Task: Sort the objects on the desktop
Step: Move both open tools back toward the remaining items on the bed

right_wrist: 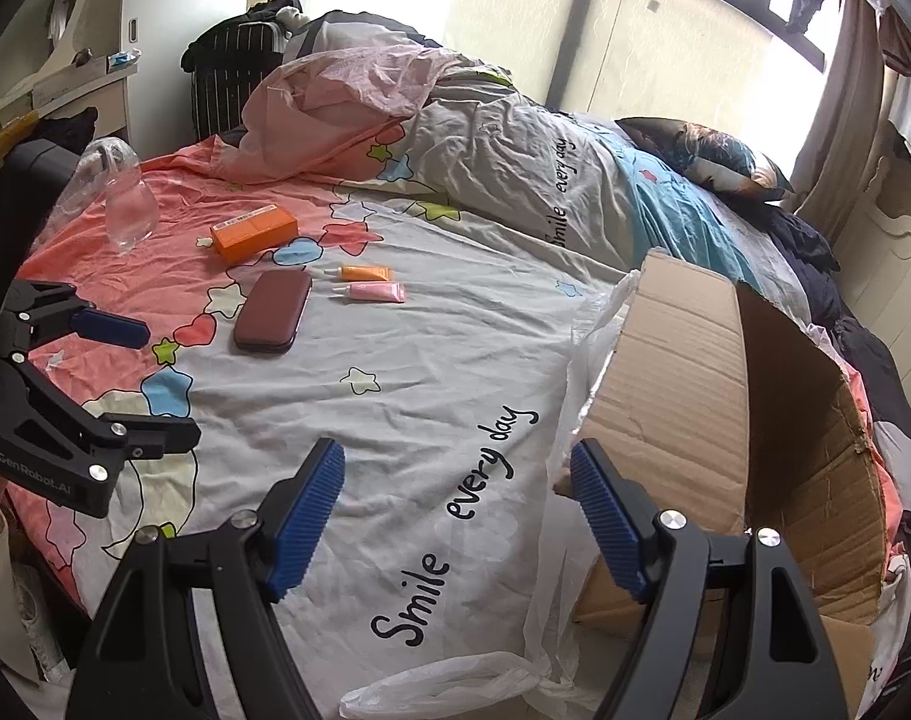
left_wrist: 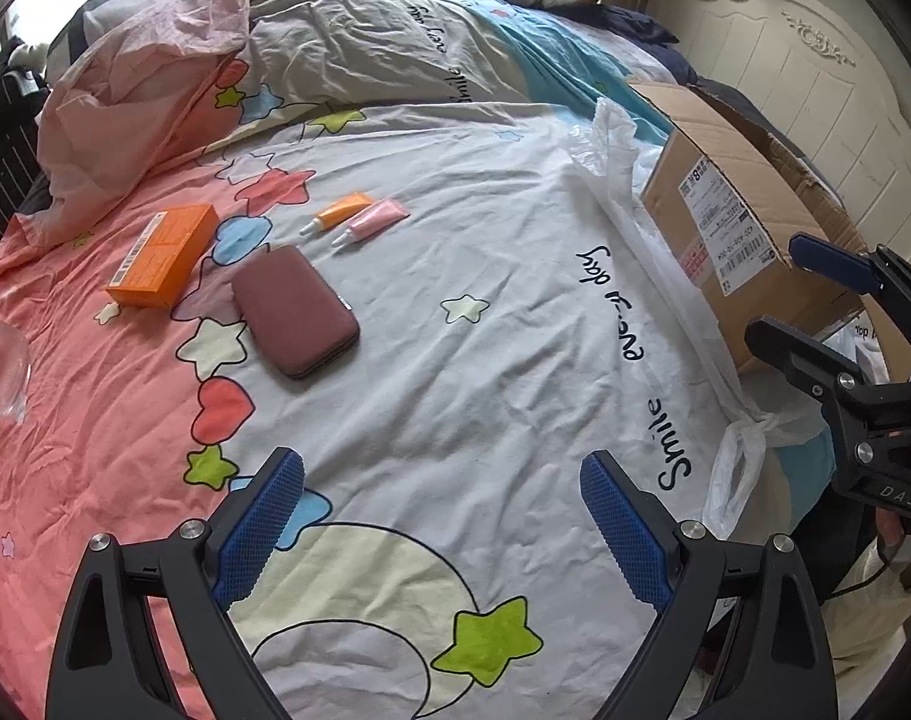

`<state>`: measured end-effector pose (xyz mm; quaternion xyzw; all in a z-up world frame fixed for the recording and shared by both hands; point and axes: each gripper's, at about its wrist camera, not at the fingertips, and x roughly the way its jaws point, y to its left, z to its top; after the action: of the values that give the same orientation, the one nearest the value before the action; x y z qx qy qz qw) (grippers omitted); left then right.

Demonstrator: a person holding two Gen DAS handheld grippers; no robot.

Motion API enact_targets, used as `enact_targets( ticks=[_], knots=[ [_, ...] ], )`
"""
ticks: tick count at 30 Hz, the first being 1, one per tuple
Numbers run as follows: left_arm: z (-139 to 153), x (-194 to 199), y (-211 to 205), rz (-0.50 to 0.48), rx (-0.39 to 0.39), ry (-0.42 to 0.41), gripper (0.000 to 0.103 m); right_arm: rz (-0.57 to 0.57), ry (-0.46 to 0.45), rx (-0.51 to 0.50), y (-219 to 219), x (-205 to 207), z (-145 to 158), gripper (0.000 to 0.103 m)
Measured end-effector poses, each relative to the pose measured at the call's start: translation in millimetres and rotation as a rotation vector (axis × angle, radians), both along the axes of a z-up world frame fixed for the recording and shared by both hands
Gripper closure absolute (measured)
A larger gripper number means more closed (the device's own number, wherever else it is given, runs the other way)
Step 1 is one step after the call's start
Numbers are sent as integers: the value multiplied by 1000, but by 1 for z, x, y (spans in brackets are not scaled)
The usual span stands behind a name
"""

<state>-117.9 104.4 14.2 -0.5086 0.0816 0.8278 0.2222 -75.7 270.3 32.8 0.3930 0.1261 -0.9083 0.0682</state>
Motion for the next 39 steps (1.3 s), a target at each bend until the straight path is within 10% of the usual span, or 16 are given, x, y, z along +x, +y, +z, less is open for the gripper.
enact_targets(
  ticks=[39],
  knots=[
    [-35,-48,-87,155,-24,-59,7,142,-143,-20,-82,-74,-61,29]
  ],
)
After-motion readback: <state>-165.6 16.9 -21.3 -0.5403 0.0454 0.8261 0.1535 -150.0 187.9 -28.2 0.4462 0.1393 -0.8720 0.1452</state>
